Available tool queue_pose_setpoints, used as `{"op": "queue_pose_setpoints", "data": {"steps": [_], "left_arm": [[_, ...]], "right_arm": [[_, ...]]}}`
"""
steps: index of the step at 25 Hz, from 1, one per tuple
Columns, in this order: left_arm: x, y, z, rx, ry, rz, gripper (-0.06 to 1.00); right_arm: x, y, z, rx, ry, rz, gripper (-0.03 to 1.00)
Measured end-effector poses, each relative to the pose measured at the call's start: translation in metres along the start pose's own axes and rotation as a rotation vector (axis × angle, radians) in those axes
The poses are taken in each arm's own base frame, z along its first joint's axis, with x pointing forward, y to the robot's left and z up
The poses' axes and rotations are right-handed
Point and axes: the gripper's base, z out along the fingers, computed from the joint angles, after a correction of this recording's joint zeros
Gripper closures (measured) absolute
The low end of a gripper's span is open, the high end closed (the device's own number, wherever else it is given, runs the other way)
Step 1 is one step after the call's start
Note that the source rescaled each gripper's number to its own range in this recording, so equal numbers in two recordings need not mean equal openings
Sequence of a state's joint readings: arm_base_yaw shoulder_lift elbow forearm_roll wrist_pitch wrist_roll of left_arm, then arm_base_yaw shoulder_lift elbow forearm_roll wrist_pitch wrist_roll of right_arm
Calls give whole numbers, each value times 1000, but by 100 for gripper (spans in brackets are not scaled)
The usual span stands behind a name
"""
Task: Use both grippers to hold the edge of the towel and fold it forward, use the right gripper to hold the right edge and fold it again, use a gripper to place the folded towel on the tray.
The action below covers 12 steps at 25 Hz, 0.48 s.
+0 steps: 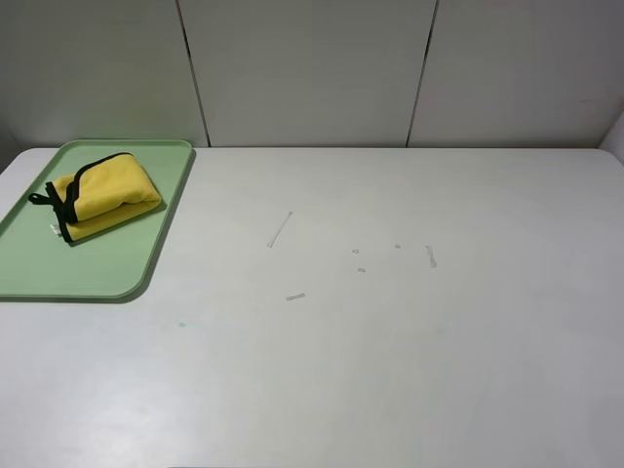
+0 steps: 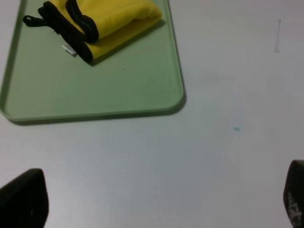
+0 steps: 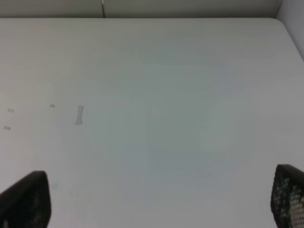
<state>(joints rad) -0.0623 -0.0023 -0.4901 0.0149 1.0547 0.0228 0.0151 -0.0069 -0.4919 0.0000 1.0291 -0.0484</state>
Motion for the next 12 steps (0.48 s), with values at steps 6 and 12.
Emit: {"op": "queue_pose_setpoints", "data": {"steps": [6, 12], "left_arm": [[0, 0, 0, 0, 0, 0, -6], [0, 0, 0, 0, 0, 0, -6]], "right_arm": [[0, 0, 0, 0, 0, 0, -3], [0, 0, 0, 0, 0, 0, -3]]}}
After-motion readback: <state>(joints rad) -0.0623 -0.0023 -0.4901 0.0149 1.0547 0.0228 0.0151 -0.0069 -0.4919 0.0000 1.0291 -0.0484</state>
